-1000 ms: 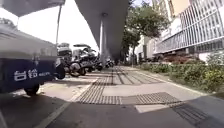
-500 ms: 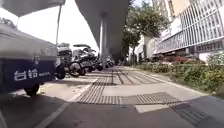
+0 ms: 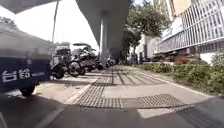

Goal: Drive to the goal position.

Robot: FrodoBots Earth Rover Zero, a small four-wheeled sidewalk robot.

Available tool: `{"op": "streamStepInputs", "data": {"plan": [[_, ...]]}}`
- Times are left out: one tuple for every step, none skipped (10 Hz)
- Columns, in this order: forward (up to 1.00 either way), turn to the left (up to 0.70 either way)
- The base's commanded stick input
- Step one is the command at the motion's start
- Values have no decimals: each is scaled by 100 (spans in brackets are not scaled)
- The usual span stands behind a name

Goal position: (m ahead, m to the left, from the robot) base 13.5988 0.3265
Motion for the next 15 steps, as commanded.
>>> {"op": "streamStepInputs", "data": {"plan": [[45, 0], [45, 0], [45, 0], [45, 0], [45, 0], [45, 0], [45, 0], [45, 0], [45, 0], [45, 0], [45, 0], [45, 1], [45, 9], [45, 23], [45, 26]]}}
